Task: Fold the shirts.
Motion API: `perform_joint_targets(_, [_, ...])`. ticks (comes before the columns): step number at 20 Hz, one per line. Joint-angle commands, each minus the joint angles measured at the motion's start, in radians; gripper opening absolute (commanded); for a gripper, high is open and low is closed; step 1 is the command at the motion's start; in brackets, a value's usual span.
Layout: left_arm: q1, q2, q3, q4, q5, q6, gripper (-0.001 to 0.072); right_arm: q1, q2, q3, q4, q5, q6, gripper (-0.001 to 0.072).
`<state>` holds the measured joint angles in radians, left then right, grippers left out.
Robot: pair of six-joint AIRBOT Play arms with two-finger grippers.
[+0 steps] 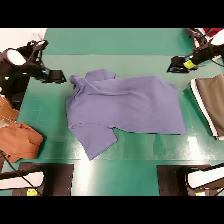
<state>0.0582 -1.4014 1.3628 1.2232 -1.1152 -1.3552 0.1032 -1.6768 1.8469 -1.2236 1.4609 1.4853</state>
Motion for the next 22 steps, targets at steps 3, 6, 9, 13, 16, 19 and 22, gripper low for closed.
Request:
perform_joint_targets(3, [0.081, 0.182, -0.24, -0.002, -0.171, 0.02, 0.054, -0.069, 0.19, -0.224, 0.019, 0.097, -0.048, 0.0334])
perform_joint_targets(6, [0.081, 0.285, -0.481, -0.065, -0.151, -0.007, 0.054, -0.1, 0.306, -0.394, 0.191, 0.09, -0.075, 0.0333])
perform_joint_targets(9, [0.081, 0.337, -0.676, -0.132, -0.102, -0.006, 0.054, -0.104, 0.385, -0.511, 0.29, 0.05, -0.082, 0.0334])
perform_joint_targets(13, [0.079, 0.341, -0.818, -0.262, 0.014, -0.006, 0.054, -0.086, 0.447, -0.602, 0.291, -0.003, -0.082, 0.0334])
perform_joint_targets(16, [0.026, 0.34, -0.846, -0.275, 0.091, -0.006, 0.054, -0.087, 0.475, -0.616, 0.289, -0.003, -0.082, 0.0333])
perform_joint_targets(19, [-0.061, 0.336, -0.846, -0.31, 0.202, -0.008, 0.0539, -0.088, 0.502, -0.616, 0.289, -0.021, -0.082, 0.0334])
perform_joint_targets(22, [-0.083, 0.335, -0.834, -0.317, 0.236, -0.043, 0.0151, -0.107, 0.537, -0.616, 0.276, -0.01, -0.082, 0.0334])
